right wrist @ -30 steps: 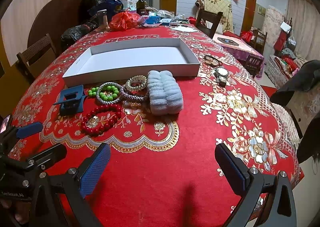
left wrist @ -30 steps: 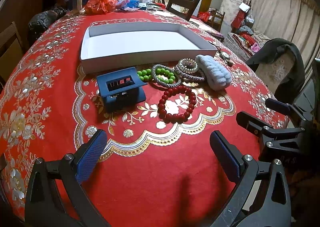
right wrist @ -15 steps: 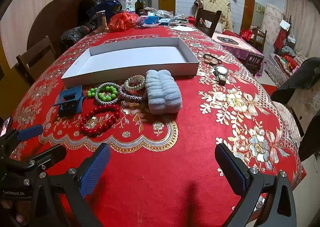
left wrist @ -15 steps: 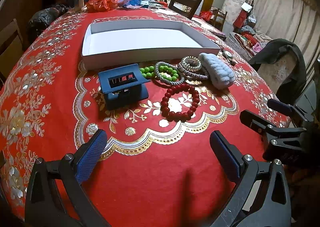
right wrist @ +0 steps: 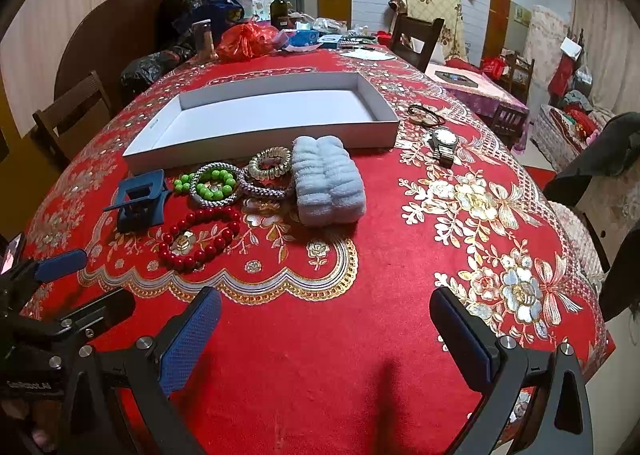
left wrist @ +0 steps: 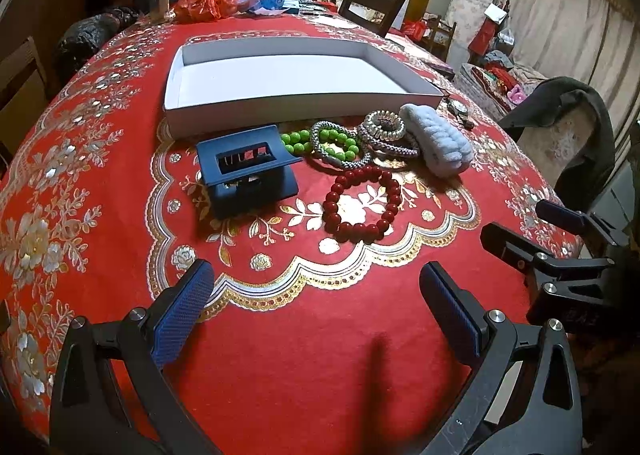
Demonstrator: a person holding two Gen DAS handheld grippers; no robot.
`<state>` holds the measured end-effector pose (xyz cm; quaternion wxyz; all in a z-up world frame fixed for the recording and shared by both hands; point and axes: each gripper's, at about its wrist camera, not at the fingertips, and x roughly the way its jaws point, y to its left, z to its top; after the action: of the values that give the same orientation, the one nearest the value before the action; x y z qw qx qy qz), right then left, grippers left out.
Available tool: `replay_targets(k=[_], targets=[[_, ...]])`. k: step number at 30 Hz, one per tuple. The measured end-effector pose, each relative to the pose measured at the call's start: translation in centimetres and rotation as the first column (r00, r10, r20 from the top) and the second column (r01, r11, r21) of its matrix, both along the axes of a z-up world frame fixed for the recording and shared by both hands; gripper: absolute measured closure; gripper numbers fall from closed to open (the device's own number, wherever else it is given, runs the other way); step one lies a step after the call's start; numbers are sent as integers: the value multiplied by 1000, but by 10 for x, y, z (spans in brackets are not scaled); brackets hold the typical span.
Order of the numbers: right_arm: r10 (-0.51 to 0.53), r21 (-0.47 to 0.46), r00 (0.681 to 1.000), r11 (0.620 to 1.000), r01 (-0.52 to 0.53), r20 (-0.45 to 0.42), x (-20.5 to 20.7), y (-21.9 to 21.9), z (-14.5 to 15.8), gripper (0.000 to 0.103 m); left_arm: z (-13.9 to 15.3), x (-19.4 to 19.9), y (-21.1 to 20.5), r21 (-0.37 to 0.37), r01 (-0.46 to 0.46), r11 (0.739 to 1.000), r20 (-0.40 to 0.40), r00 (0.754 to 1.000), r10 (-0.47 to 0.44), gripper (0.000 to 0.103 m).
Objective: Organize jewelry
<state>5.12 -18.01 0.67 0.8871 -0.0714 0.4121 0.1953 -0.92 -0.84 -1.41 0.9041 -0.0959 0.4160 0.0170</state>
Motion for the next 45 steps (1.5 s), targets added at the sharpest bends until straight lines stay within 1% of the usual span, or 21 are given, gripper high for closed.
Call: replay_targets(k=[3,7,17,19,21,24,28,31,35,38,39,41,42,44,45], targets=[[3,2,1000,1000,-3,3,-1,1,0,0,0,0,-2,16,-5,1000,3,1000,5,0],[12,7,1000,1000,-12,9,-3,4,1,0,2,0,3,-13,-8,1000,11,1000,8,0],[-3,20,1000,1000,3,5,1,-1,5,0,1,1,8,-12,-10,1000,5,1000,10,0],[-8,20,1000,1000,8,12,3,-4,6,0,1,2,15,-9,-26,1000,10,1000,26,0],[-16,25,1000,1000,15,17,6,-6,6,0,1,2,26,-22,-53,998,15,998,53,0],[-18,37,999,999,17,37,12,-11,5,0,-1,5,41,-32,-85,996,14,996,86,0],[11,36,997,999,-14,82,22,-11,6,0,-4,12,53,-34,-107,994,22,994,108,0],[38,18,992,999,-41,118,34,-8,4,0,-5,27,57,-31,-101,994,20,995,101,0],[41,44,989,998,-47,140,53,-12,1,0,-5,48,54,-36,-95,995,6,995,95,0],[44,85,990,995,-56,136,61,-15,-1,0,-2,61,45,-12,-90,996,14,996,90,0],[58,105,989,992,-73,138,61,-16,0,0,-3,67,42,15,-97,995,12,995,97,0],[77,110,986,989,-94,147,60,-14,0,0,-5,72,40,48,-118,992,7,993,118,0],[93,111,985,988,-110,144,60,-13,0,0,-7,76,41,55,-134,989,-1,991,135,1],[106,113,985,986,-122,134,61,-11,-2,0,-8,78,44,43,-147,988,5,989,147,6],[101,118,987,986,-116,124,62,-11,-3,0,-8,78,45,42,-151,988,12,988,151,14]])
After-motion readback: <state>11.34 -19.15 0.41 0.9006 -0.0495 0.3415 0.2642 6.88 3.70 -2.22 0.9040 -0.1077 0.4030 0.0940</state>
